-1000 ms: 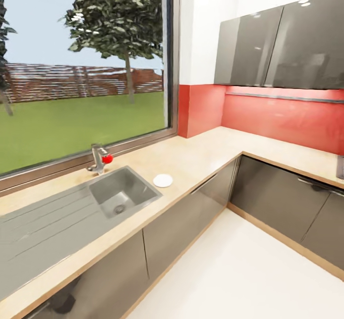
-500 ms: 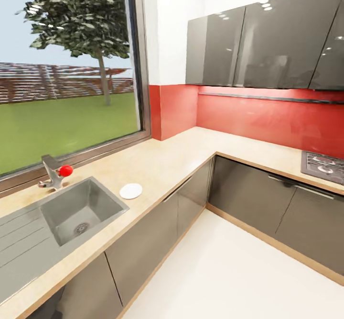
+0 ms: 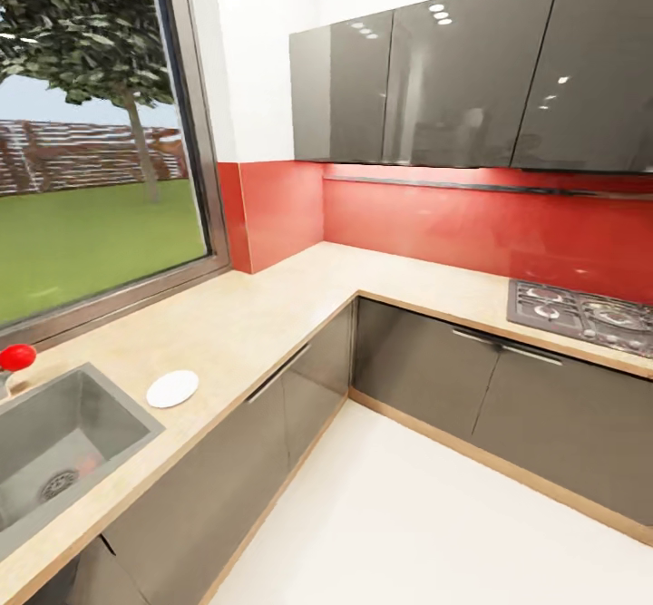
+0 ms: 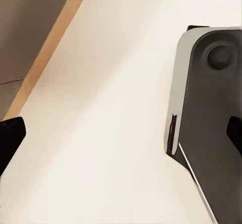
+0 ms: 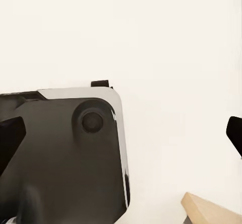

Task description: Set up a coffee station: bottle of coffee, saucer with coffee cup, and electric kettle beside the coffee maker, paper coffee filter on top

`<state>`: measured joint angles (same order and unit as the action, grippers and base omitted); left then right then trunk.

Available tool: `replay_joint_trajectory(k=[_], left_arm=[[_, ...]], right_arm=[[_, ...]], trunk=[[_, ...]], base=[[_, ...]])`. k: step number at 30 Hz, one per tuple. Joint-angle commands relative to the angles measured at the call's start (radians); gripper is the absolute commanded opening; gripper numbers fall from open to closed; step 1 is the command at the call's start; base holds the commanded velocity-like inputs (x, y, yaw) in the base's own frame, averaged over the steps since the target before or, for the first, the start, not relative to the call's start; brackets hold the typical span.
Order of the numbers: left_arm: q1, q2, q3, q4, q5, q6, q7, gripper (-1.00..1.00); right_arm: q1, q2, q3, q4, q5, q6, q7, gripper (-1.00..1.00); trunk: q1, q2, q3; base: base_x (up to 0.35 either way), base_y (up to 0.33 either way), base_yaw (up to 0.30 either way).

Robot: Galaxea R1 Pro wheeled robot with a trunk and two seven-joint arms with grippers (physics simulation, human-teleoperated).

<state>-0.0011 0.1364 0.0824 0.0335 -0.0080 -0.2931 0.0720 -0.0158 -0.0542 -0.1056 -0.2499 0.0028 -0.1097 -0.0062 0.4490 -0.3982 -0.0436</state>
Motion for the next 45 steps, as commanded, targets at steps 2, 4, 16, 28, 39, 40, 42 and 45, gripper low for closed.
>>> replay_joint_trajectory(k=[2, 4, 16, 28, 39, 40, 42, 45], left_arm=[[-0.001, 0.0, 0.008, 0.002, -0.001, -0.006, 0.0, 1.0], [-0.001, 0.0, 0.008, 0.002, -0.001, -0.006, 0.0, 1.0], [-0.001, 0.0, 0.008, 0.002, -0.001, -0.006, 0.0, 1.0], [0.0, 0.0, 0.008, 0.002, -0.001, -0.006, 0.0, 1.0], [-0.001, 0.0, 0.008, 0.002, 0.0, -0.006, 0.001, 1.0], [-0.001, 0.0, 0.008, 0.002, 0.0, -0.006, 0.001, 1.0], [-0.001, 0.0, 0.008, 0.002, 0.0, -0.006, 0.001, 1.0], [-0.001, 0.0, 0.009, 0.002, 0.0, -0.006, 0.001, 1.0]], right_arm=[[-0.001, 0.0, -0.004, 0.001, 0.0, -0.004, 0.0, 1.0], [-0.001, 0.0, -0.003, 0.001, 0.0, -0.004, 0.0, 1.0], [-0.001, 0.0, -0.003, 0.003, 0.0, -0.004, 0.0, 1.0], [-0.001, 0.008, 0.0, 0.022, 0.043, -0.007, -0.003, 1.0], [-0.001, 0.007, -0.001, 0.023, 0.042, -0.007, -0.003, 1.0], [-0.001, 0.007, -0.002, 0.023, 0.042, -0.007, -0.003, 1.0], [-0.001, 0.007, -0.003, 0.022, 0.042, -0.007, -0.003, 1.0], [-0.001, 0.007, -0.004, 0.022, 0.041, -0.007, -0.003, 1.0]], trunk=[[0.001, -0.002, -0.002], [0.001, -0.002, -0.002], [0.001, -0.002, -0.002], [0.001, -0.002, -0.002], [0.001, -0.002, -0.002], [0.001, -0.002, -0.002], [0.001, -0.002, -0.002], [0.001, -0.002, -0.002]], base=[[0.228, -0.207, -0.267], [0.235, -0.199, -0.267], [0.245, -0.183, -0.266], [0.257, -0.172, -0.047], [0.256, -0.173, 0.0], [0.241, -0.189, 0.0], [0.228, -0.198, 0.0], [0.202, -0.213, 0.0]])
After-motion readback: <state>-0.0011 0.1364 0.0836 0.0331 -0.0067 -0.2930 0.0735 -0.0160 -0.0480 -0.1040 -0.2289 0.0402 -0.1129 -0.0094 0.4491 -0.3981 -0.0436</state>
